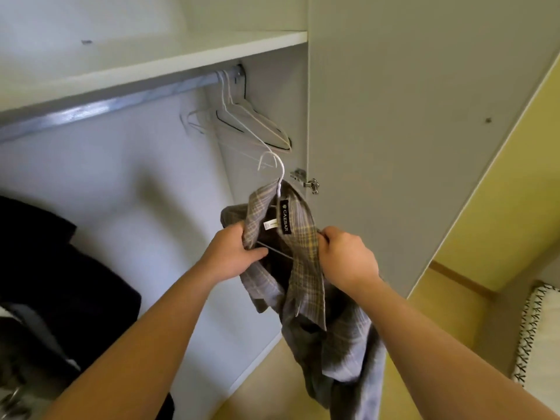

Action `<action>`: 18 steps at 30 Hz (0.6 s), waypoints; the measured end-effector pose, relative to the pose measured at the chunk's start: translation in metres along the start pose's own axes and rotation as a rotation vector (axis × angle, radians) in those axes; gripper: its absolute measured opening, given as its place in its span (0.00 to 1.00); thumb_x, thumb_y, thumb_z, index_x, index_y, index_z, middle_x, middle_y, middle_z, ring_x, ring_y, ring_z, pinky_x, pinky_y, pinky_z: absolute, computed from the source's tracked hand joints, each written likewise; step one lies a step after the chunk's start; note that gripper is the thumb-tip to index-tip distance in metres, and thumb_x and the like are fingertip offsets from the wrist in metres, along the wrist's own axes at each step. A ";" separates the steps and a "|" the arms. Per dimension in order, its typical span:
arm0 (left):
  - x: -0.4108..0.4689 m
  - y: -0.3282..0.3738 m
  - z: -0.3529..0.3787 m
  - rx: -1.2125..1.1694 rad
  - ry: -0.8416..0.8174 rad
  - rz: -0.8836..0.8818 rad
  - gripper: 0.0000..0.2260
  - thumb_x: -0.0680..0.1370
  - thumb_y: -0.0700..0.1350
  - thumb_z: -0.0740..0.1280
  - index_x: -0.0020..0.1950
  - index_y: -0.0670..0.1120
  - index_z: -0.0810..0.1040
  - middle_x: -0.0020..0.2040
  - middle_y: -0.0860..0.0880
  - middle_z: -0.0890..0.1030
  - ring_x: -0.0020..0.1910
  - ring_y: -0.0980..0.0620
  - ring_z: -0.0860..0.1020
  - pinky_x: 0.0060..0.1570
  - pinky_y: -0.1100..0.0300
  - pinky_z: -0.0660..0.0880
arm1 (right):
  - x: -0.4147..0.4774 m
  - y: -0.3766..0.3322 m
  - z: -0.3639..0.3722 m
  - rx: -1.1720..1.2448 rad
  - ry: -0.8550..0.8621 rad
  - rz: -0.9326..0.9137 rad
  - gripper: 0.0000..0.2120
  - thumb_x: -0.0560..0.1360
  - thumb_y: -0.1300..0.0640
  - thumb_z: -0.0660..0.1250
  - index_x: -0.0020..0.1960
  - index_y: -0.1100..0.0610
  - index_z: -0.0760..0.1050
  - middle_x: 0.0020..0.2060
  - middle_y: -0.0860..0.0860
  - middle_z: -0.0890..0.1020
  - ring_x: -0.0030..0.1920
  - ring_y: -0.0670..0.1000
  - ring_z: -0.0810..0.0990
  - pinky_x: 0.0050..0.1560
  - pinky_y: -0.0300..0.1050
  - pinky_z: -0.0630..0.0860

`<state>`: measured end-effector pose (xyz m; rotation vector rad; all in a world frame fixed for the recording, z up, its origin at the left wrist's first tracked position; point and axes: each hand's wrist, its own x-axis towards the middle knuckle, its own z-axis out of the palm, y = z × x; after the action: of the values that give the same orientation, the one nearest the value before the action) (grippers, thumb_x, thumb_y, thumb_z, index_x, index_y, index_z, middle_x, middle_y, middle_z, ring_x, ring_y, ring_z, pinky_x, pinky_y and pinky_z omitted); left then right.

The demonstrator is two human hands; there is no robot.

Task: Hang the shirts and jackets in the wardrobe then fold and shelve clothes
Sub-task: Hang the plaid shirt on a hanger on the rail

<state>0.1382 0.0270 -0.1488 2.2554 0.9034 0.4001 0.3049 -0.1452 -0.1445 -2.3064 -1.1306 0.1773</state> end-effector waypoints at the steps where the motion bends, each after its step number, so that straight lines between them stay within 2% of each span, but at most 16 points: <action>1: -0.001 -0.001 -0.008 -0.080 0.033 -0.006 0.20 0.69 0.54 0.77 0.57 0.61 0.73 0.48 0.64 0.79 0.47 0.63 0.79 0.42 0.68 0.73 | 0.006 -0.007 0.005 0.005 -0.012 -0.022 0.16 0.83 0.44 0.52 0.47 0.50 0.73 0.37 0.48 0.77 0.36 0.55 0.76 0.35 0.46 0.72; 3: 0.003 -0.005 -0.027 -0.214 0.122 -0.035 0.28 0.65 0.59 0.76 0.63 0.63 0.72 0.55 0.62 0.81 0.52 0.63 0.80 0.49 0.63 0.77 | 0.021 -0.023 0.014 0.016 -0.038 -0.070 0.16 0.83 0.45 0.52 0.48 0.51 0.74 0.38 0.50 0.78 0.38 0.57 0.77 0.37 0.48 0.73; 4: 0.007 -0.008 -0.037 -0.229 0.170 -0.035 0.29 0.64 0.60 0.75 0.63 0.65 0.72 0.56 0.62 0.81 0.52 0.63 0.81 0.51 0.61 0.78 | 0.029 -0.033 0.019 0.018 -0.052 -0.094 0.16 0.83 0.45 0.52 0.48 0.51 0.74 0.39 0.51 0.79 0.39 0.57 0.77 0.38 0.48 0.74; 7: 0.023 -0.025 -0.066 -0.145 0.251 -0.009 0.22 0.65 0.61 0.73 0.58 0.67 0.76 0.52 0.65 0.82 0.50 0.65 0.81 0.52 0.58 0.80 | 0.054 -0.063 0.036 0.015 -0.082 -0.139 0.16 0.83 0.45 0.52 0.49 0.52 0.75 0.40 0.51 0.78 0.39 0.58 0.77 0.40 0.49 0.75; 9: 0.039 -0.040 -0.083 -0.102 0.296 0.023 0.15 0.65 0.61 0.73 0.51 0.67 0.78 0.50 0.62 0.82 0.49 0.61 0.81 0.52 0.53 0.81 | 0.074 -0.082 0.049 0.008 -0.083 -0.154 0.16 0.83 0.46 0.52 0.49 0.52 0.74 0.40 0.51 0.78 0.39 0.58 0.77 0.40 0.49 0.74; 11: 0.060 -0.058 -0.098 -0.089 0.348 0.050 0.13 0.66 0.61 0.73 0.49 0.65 0.79 0.48 0.61 0.82 0.48 0.58 0.81 0.50 0.50 0.81 | 0.099 -0.099 0.061 -0.033 -0.046 -0.182 0.14 0.82 0.48 0.52 0.47 0.52 0.73 0.39 0.51 0.76 0.37 0.59 0.75 0.38 0.48 0.71; 14: 0.097 -0.084 -0.120 -0.111 0.408 0.054 0.13 0.66 0.62 0.72 0.46 0.60 0.78 0.41 0.58 0.82 0.40 0.59 0.80 0.42 0.57 0.78 | 0.140 -0.125 0.077 -0.097 0.048 -0.223 0.10 0.81 0.52 0.54 0.46 0.53 0.71 0.38 0.51 0.73 0.36 0.58 0.71 0.36 0.48 0.66; 16: 0.118 -0.099 -0.136 -0.114 0.471 0.062 0.14 0.66 0.62 0.70 0.42 0.54 0.76 0.35 0.56 0.79 0.32 0.59 0.75 0.34 0.61 0.71 | 0.166 -0.147 0.088 -0.121 0.084 -0.262 0.08 0.81 0.54 0.55 0.45 0.53 0.69 0.39 0.51 0.75 0.36 0.57 0.70 0.35 0.47 0.64; 18: 0.133 -0.111 -0.154 -0.116 0.520 0.087 0.15 0.68 0.62 0.68 0.42 0.50 0.76 0.34 0.54 0.78 0.31 0.59 0.71 0.32 0.63 0.66 | 0.188 -0.171 0.097 -0.153 0.124 -0.320 0.06 0.81 0.56 0.56 0.46 0.54 0.69 0.43 0.53 0.78 0.36 0.58 0.71 0.34 0.47 0.64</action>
<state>0.1021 0.2524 -0.1067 2.1200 1.0024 1.0853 0.2733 0.1226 -0.1107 -2.1914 -1.4700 -0.1759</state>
